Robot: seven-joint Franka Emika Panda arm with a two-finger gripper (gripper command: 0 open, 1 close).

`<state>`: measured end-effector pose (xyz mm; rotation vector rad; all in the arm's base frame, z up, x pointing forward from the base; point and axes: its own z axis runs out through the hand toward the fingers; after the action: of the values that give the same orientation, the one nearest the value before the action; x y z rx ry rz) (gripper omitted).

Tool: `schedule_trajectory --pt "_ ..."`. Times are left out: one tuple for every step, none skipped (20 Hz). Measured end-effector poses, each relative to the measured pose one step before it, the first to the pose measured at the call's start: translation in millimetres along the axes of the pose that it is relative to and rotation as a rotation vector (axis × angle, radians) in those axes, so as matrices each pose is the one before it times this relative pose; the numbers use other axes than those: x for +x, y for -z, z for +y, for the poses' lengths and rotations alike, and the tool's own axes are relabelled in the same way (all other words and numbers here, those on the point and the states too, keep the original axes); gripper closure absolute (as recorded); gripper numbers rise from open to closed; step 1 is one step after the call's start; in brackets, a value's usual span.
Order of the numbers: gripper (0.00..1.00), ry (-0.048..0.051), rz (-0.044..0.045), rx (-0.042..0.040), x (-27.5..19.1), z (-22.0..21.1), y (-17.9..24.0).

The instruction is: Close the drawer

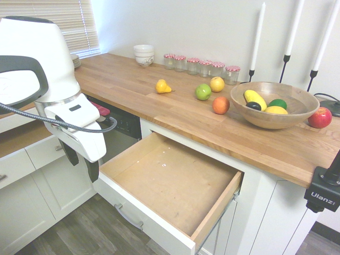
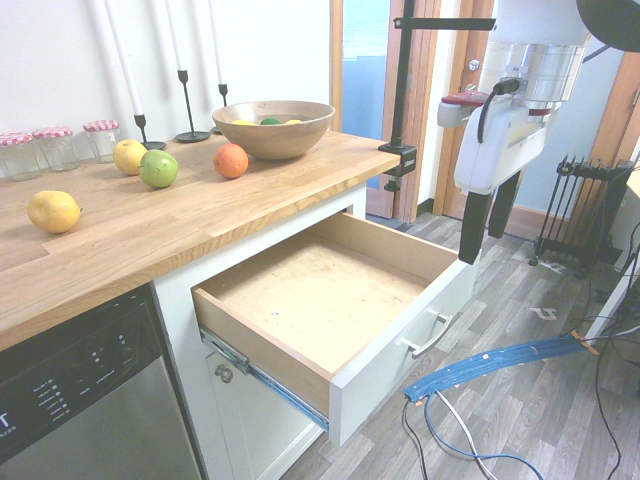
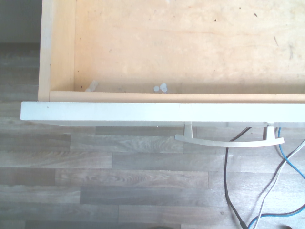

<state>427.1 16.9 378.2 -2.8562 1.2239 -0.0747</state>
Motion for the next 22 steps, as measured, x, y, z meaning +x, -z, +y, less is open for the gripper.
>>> schedule_trajectory --pt "0.0 -0.00194 -0.00104 0.00029 -0.01 -0.01 -0.23" --pt "0.0 -0.0082 -0.0021 0.00009 -0.38 0.41 -0.79" --pt "0.0 -0.003 0.00028 -0.00045 -0.49 0.68 -1.27" --pt "0.0 -0.00405 0.00086 0.00061 -0.72 1.01 -1.99" --pt "0.0 -0.00297 0.00101 0.00077 -0.74 1.04 -2.04" --pt "0.0 -0.00098 -0.00005 -0.00025 -0.52 0.72 -1.35" --pt "0.0 -0.00023 -0.00005 -0.00008 -0.09 0.12 -0.21" --pt "0.0 0.0 0.00027 0.00025 0.0 -0.01 0.11" --pt "0.0 0.00024 0.00038 0.00001 0.0 0.0 0.09" --pt "0.0 0.00012 0.00048 0.00031 -0.01 0.01 0.23" --pt "0.0 0.00007 0.00054 0.00046 -0.01 0.0 0.3" --pt "0.0 0.00006 0.00027 0.0002 0.0 0.0 0.15" --pt "0.0 -0.00001 0.00012 0.00005 0.01 0.02 0.05" --pt "0.0 -0.00027 0.00004 -0.00002 0.09 0.08 0.01" --pt "0.0 -0.00044 0.0001 -0.00019 0.18 0.19 -0.03" --pt "0.0 -0.0001 -0.00006 -0.00059 0.04 0.23 -0.2" --pt "0.0 -0.00001 -0.00063 -0.00086 -0.19 0.28 -0.44" --pt "0.0 -0.00005 -0.00067 -0.00081 -0.24 0.31 -0.45" --pt "0.0 -0.00004 -0.00079 -0.00101 -0.39 0.48 -0.54" --pt "0.0 -0.00007 -0.00087 -0.00121 -0.61 0.77 -0.76" --pt "0.0 -0.00014 -0.00015 -0.00049 -0.75 0.98 -0.86" --pt "0.0 -0.00041 0.00058 0.00027 -0.73 1.14 -1.08"
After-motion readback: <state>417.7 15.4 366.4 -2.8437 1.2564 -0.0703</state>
